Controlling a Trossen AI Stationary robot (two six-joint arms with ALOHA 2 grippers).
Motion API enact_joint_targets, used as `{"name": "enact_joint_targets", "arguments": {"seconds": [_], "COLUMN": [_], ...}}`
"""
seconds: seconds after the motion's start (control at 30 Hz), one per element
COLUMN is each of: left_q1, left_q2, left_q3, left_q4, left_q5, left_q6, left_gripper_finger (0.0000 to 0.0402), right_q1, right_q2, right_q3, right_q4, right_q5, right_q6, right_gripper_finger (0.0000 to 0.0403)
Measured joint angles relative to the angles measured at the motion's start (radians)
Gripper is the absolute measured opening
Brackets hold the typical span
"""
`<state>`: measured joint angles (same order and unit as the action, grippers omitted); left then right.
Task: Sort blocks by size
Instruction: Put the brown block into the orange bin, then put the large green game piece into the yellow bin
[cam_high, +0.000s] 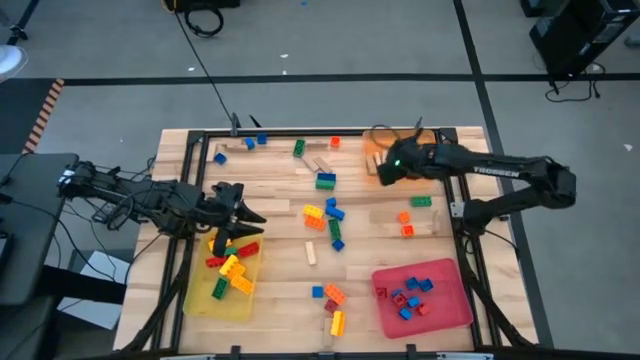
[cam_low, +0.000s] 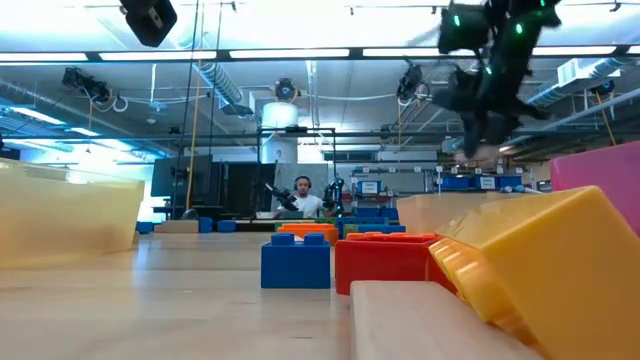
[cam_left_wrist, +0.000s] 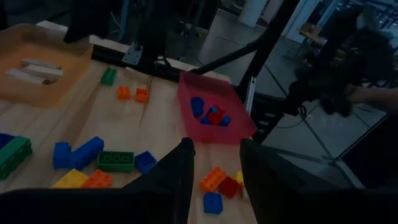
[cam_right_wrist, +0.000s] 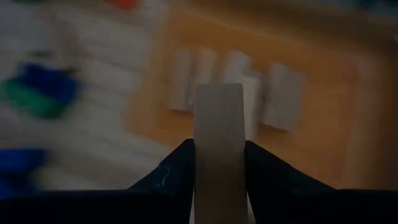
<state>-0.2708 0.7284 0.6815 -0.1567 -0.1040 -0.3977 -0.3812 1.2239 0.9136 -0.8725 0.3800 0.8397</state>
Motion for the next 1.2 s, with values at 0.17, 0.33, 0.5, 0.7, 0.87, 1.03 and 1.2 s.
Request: {"name": "enact_joint_targets", "arguments": {"seconds": [0.17,0.33,0.5,0.7,0.87,1.03,1.2], "left_q1": [0.001,0.001,0.001,0.001,0.001,0.001,0.001], "left_q2": [0.001,0.000,0.000,0.000,0.000,0.000,0.000], "left_q3": [0.000,0.000,0.000,0.000,0.000,0.000,0.000], "left_q4": [0.013,0.013,0.010,0.005,0.005,0.005,0.010], "left_q5": [-0.025,-0.028,-0.028,-0.028,-0.049,-0.067,-0.067], "left_q6": [0.000,0.000,0.000,0.000,0.000,0.000,0.000], "left_gripper_finger": [0.0136,0.0136,0.0136,0.0136,0.0136,0.0136,0.0136], "right_q1": [-0.219,-0.388,-0.501,-0.556,-0.560,-0.560,-0.560], "right_q2": [-0.024,0.048,0.138,0.231,0.256,0.244,0.216], "right_q3": [-0.075,-0.088,-0.089,-0.089,-0.089,-0.088,-0.088], "right_q4": [0.057,0.115,0.145,0.148,0.165,0.187,0.192], "right_q5": [-0.093,-0.173,-0.211,-0.267,-0.269,-0.269,-0.269], "right_q6": [-0.119,-0.263,-0.331,-0.409,-0.426,-0.435,-0.449], "right_gripper_finger": [0.0122,0.0122,0.0122,0.0122,0.0166,0.0209,0.0210]}}
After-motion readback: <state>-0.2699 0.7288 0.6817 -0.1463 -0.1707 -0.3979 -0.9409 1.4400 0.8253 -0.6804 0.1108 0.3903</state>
